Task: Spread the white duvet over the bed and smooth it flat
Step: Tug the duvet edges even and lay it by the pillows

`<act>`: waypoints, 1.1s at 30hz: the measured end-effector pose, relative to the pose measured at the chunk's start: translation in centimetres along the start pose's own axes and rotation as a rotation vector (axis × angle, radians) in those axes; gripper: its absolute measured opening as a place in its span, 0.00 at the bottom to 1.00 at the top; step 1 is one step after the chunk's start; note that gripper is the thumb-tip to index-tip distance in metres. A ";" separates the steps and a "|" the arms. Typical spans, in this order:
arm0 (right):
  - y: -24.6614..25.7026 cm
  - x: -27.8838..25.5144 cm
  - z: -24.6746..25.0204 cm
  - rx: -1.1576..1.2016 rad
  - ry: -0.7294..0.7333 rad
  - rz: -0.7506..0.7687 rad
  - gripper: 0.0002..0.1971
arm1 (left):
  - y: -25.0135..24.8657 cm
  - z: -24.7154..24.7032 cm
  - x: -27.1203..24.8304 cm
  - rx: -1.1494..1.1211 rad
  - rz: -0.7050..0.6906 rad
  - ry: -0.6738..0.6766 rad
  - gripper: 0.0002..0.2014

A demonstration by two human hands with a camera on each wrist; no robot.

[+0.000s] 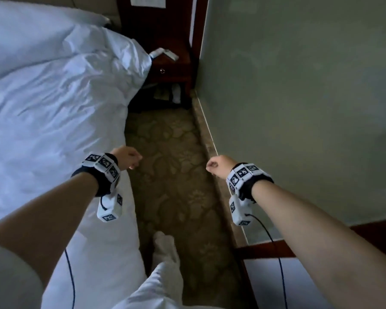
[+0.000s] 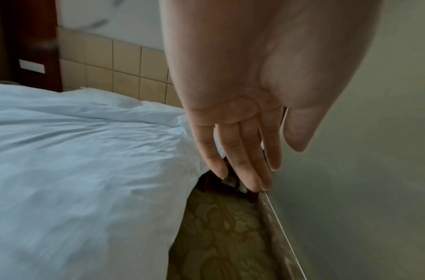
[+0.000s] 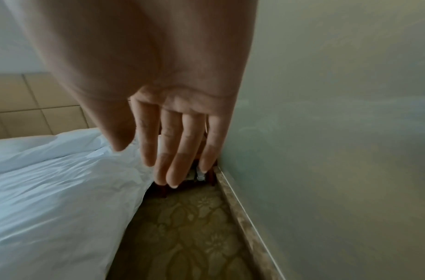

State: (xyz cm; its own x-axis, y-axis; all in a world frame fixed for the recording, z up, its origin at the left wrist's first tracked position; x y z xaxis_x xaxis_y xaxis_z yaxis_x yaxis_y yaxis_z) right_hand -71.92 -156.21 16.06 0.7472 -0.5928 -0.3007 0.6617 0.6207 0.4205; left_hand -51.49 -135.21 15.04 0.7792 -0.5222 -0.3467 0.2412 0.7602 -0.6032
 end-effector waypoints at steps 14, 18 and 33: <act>16.7 36.4 8.4 -0.096 -0.048 0.203 0.09 | -1.4 17.3 26.9 -0.122 0.223 -0.192 0.09; 22.0 48.1 8.2 -0.192 -0.001 0.309 0.11 | 1.0 21.6 33.8 -0.113 0.325 -0.277 0.07; 45.9 81.1 9.2 -0.285 0.170 0.685 0.12 | 4.7 33.6 58.1 -0.232 0.683 -0.505 0.15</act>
State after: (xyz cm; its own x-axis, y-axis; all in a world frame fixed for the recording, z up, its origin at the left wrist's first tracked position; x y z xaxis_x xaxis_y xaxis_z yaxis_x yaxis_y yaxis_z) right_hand 18.51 -180.50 18.87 0.9809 0.0455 -0.1893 0.0200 0.9437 0.3303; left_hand 14.39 -148.98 16.17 0.8862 0.2924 -0.3594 -0.4517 0.7176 -0.5301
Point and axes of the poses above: each hand's wrist, its own x-axis towards the middle knuckle, its own z-axis out of the back of the hand, y = z × x, the point moved 2 cm from there along x, towards the middle knuckle, and after that the axes turned 12 degrees about -y, right-handed, at the moved point
